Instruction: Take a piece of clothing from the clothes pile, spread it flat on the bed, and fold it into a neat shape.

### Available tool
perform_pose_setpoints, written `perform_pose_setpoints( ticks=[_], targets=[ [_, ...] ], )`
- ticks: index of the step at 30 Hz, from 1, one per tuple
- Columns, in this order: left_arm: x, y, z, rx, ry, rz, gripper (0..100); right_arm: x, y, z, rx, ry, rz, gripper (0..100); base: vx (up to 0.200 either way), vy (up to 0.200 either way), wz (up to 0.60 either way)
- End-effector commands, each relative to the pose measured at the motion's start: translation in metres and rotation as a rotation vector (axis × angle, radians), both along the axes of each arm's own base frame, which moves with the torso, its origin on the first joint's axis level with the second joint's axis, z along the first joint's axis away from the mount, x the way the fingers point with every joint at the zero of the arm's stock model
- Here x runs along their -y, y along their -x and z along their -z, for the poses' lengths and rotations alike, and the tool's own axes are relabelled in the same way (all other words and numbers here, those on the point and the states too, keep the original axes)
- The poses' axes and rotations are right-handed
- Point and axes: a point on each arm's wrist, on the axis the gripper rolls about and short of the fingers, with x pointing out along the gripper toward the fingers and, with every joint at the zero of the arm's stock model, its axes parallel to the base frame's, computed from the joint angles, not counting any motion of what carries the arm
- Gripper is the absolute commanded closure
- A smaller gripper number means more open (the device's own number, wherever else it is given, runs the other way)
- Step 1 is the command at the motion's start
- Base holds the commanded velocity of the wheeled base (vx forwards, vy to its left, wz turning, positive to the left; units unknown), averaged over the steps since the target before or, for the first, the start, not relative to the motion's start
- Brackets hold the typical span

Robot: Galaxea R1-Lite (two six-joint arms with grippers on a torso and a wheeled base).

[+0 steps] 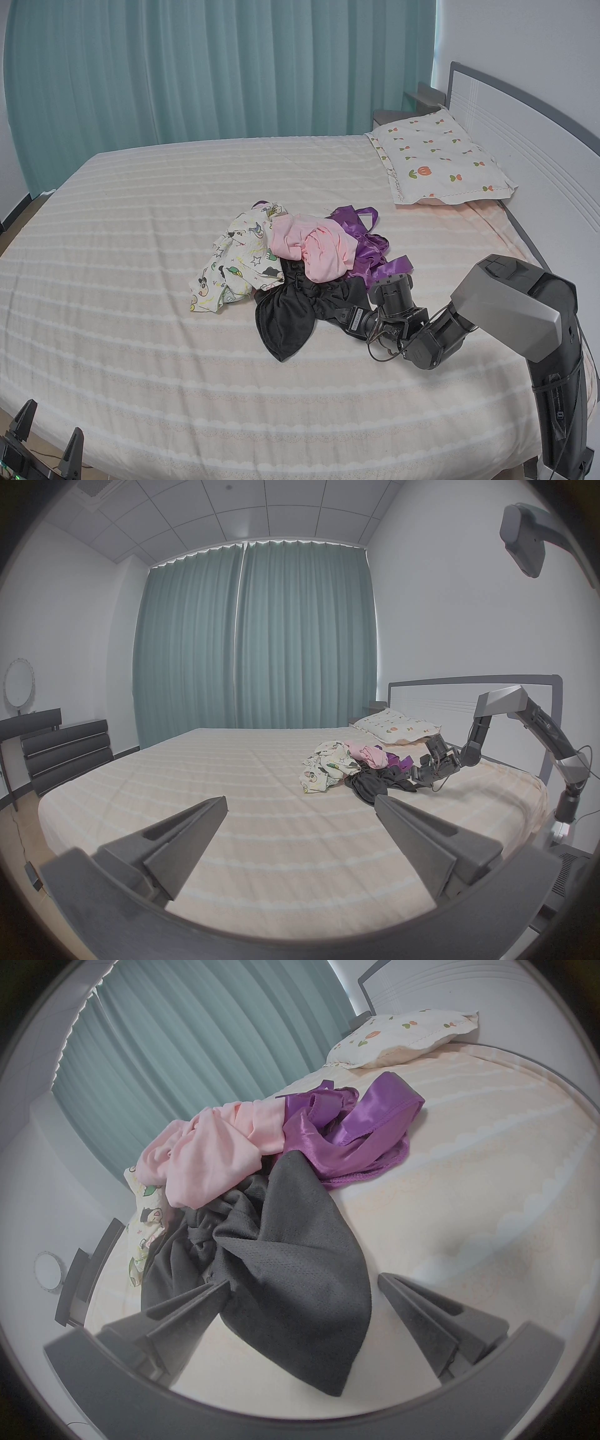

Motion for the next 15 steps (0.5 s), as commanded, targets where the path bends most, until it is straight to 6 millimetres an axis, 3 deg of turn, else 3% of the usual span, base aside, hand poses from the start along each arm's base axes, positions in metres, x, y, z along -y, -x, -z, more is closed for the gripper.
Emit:
perform_pose_setpoints(
  ticks=[1,9,10,15],
  targets=[
    [0.000,0.000,0.005,-0.005,0.000,-0.001,0,-0.007,-0.009,0.004,0.025,-0.002,0.014,0,0.000,0.000,0.00],
    [0.000,0.000,0.005,-0.005,-0.002,-0.001,0,-0.022,-0.012,0.008,0.049,0.001,0.005,0,0.000,0.000,0.00],
    [0.000,0.000,0.005,-0.005,0.000,-0.001,0,-0.027,-0.009,0.008,0.049,0.001,-0.007,100,0.000,0.000,0.00],
    [0.000,0.000,0.005,-0.005,0.000,-0.001,0,-0.031,-0.004,0.007,0.046,-0.003,-0.020,100,0.000,0.000,0.00]
  ],
)
